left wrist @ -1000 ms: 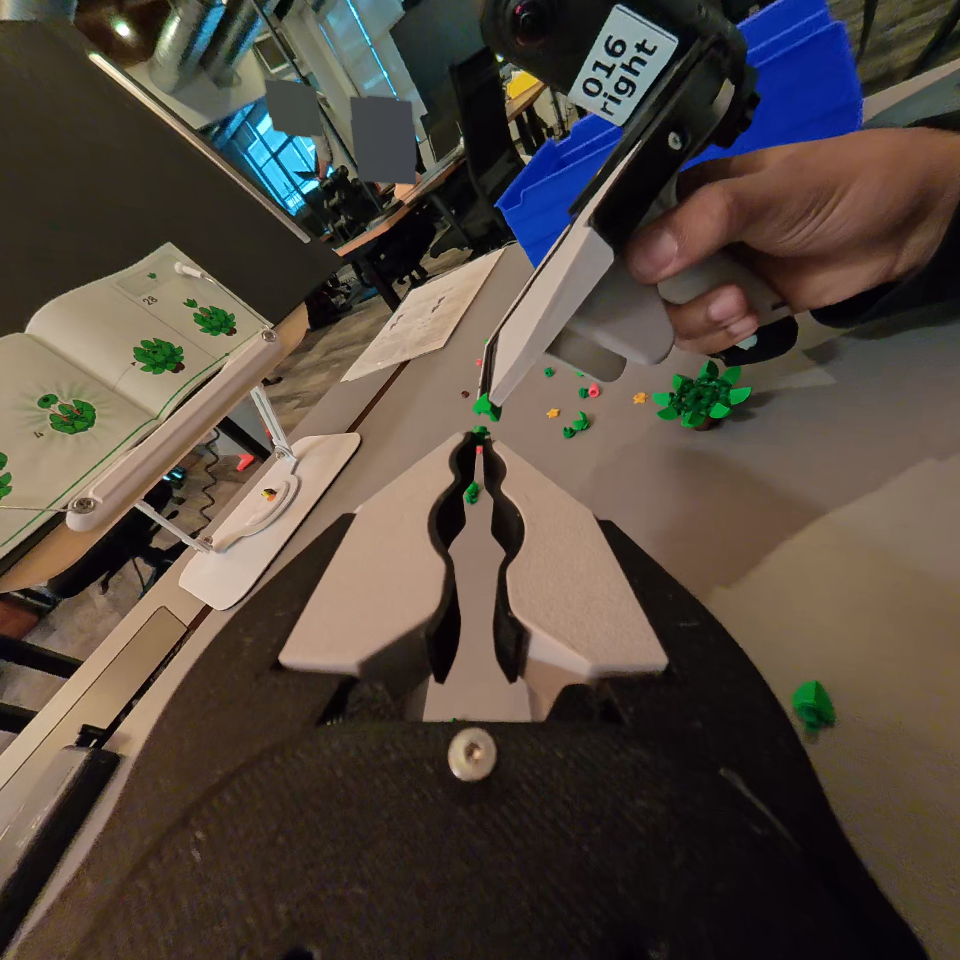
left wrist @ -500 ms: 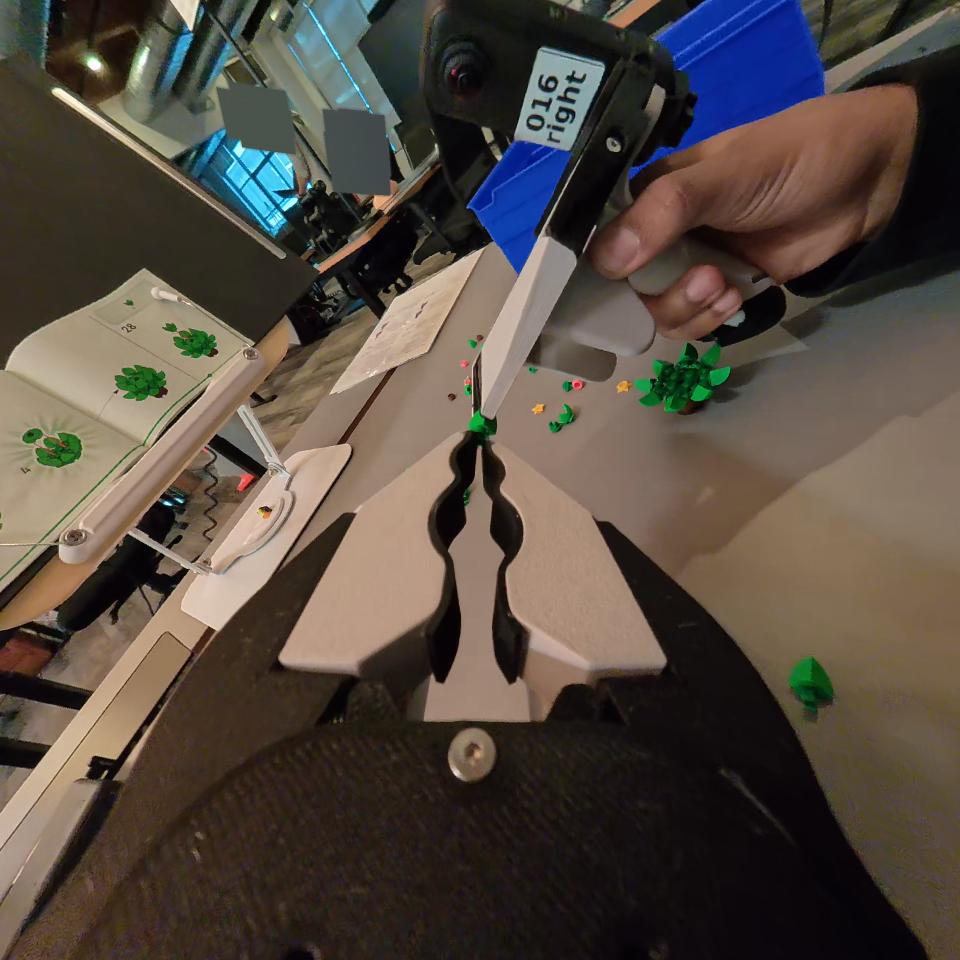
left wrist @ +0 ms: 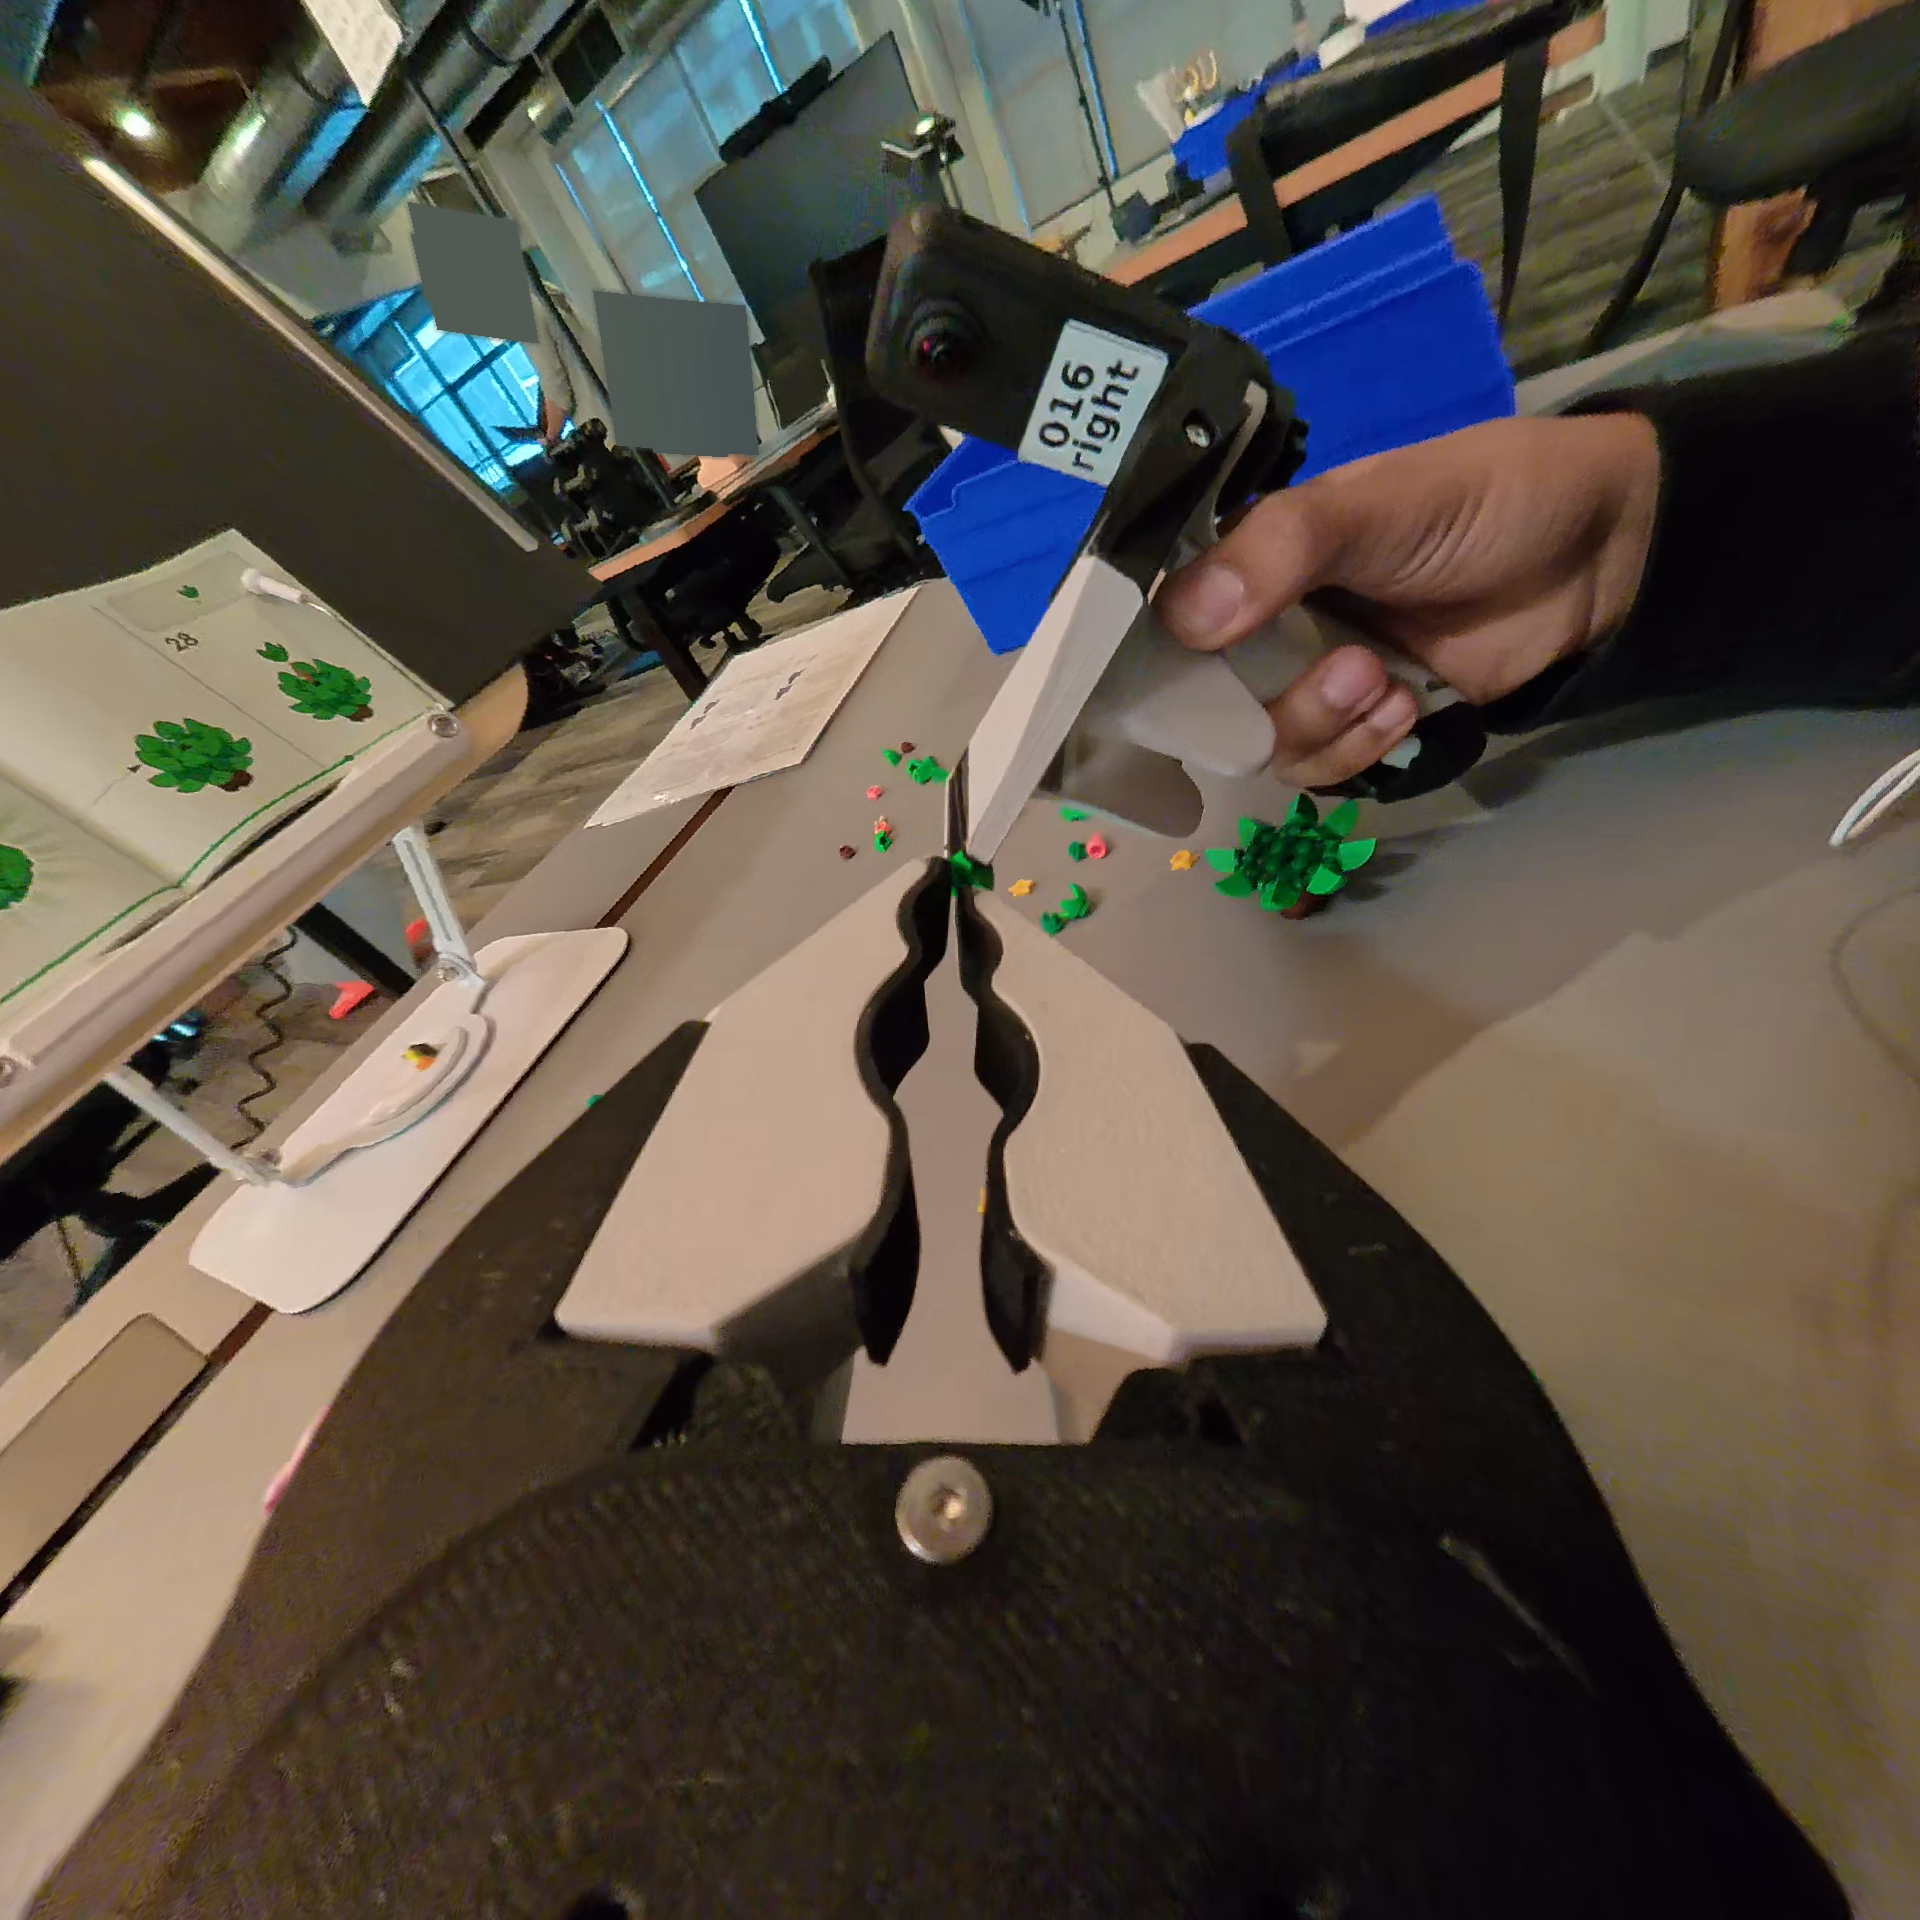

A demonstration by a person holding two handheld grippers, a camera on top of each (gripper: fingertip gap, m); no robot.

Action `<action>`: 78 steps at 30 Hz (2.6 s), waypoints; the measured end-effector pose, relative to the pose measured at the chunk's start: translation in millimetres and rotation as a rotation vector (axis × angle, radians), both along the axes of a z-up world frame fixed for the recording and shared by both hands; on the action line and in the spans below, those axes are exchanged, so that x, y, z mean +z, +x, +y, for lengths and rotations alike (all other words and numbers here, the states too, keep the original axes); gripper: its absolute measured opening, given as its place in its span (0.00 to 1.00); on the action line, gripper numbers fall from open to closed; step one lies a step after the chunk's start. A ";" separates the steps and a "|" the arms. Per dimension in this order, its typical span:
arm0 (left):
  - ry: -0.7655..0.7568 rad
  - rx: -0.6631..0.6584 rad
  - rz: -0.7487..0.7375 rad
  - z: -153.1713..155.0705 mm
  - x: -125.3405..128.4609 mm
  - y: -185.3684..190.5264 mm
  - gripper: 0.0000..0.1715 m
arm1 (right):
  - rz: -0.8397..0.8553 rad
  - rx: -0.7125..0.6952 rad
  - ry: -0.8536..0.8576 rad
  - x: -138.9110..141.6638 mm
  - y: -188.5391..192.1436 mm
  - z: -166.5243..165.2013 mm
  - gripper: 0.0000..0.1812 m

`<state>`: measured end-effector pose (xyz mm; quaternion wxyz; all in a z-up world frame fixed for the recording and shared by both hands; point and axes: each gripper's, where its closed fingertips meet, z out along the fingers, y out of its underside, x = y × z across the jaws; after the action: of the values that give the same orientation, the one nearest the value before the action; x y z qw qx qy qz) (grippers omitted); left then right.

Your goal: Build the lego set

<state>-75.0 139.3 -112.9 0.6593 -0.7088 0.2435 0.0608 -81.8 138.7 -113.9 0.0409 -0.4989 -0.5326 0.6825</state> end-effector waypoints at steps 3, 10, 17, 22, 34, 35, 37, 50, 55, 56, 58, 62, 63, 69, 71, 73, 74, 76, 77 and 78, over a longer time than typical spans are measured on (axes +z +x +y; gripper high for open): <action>-0.003 -0.014 -0.058 -0.3 1.7 -0.3 0.00 | 0.000 0.003 0.000 0.0 0.0 -1.0 0.02; -0.050 -0.025 -0.182 1.1 -0.7 -8.7 0.00 | 0.000 -0.023 0.017 -0.5 0.4 6.0 0.02; -0.105 -0.058 -0.300 2.3 -5.8 -11.9 0.00 | -0.004 -0.027 0.050 -2.8 0.0 4.7 0.02; -0.167 -0.067 -0.253 3.6 -19.2 -7.6 0.00 | -0.011 -0.033 0.072 -5.3 -0.1 5.7 0.02; -0.586 -0.041 -0.133 -7.4 -89.2 -18.3 0.00 | -0.060 -0.046 0.157 -19.0 -0.4 8.0 0.02; -0.595 -0.040 -0.134 -8.3 -89.8 -19.0 0.00 | -0.061 -0.046 0.158 -19.1 -0.4 8.1 0.02; -0.620 -0.037 -0.134 -10.3 -92.6 -20.6 0.00 | -0.061 -0.046 0.157 -19.0 -0.3 8.4 0.02; -0.711 -0.026 -0.126 -15.8 -107.5 -23.2 0.00 | -0.060 -0.044 0.161 -18.7 0.2 8.2 0.02; -0.709 -0.021 -0.126 -15.4 -107.5 -23.7 0.00 | -0.059 -0.044 0.161 -18.4 0.4 8.3 0.02; -0.710 -0.020 -0.127 -15.3 -107.4 -23.9 0.00 | -0.059 -0.044 0.161 -18.5 0.5 8.3 0.02; -0.709 -0.017 -0.130 -15.0 -107.3 -24.5 0.00 | -0.059 -0.044 0.160 -18.4 0.5 8.3 0.02; -0.709 -0.015 -0.131 -14.8 -107.3 -24.7 0.00 | -0.059 -0.043 0.160 -18.4 0.6 8.1 0.02; -0.710 -0.013 -0.131 -14.7 -107.4 -24.9 0.00 | -0.059 -0.043 0.160 -18.3 0.6 8.1 0.02; -0.709 -0.010 -0.131 -14.5 -107.3 -25.4 0.00 | -0.058 -0.042 0.159 -18.1 0.7 8.0 0.02; -0.709 -0.013 -0.132 -14.7 -107.3 -25.0 0.00 | -0.057 -0.042 0.160 -18.0 0.8 8.0 0.02; -0.711 -0.015 -0.134 -14.9 -107.3 -24.8 0.01 | -0.057 -0.042 0.160 -17.9 0.8 8.0 0.02; -0.711 -0.015 -0.136 -14.8 -107.3 -24.9 0.01 | -0.057 -0.041 0.159 -17.7 0.8 7.9 0.02; -0.712 -0.016 -0.139 -15.0 -107.2 -25.0 0.02 | -0.057 -0.041 0.159 -17.7 0.8 7.9 0.02; -0.713 -0.016 -0.141 -15.0 -107.1 -25.0 0.02 | -0.056 -0.041 0.159 -17.7 0.9 7.9 0.02; -0.713 -0.016 -0.143 -15.0 -107.0 -25.1 0.02 | -0.056 -0.041 0.159 -17.6 0.9 7.8 0.02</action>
<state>-100.1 124.3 -219.9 0.3865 -0.8946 0.2084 -0.0826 -80.9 146.5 -131.5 0.0792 -0.5237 -0.5757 0.6229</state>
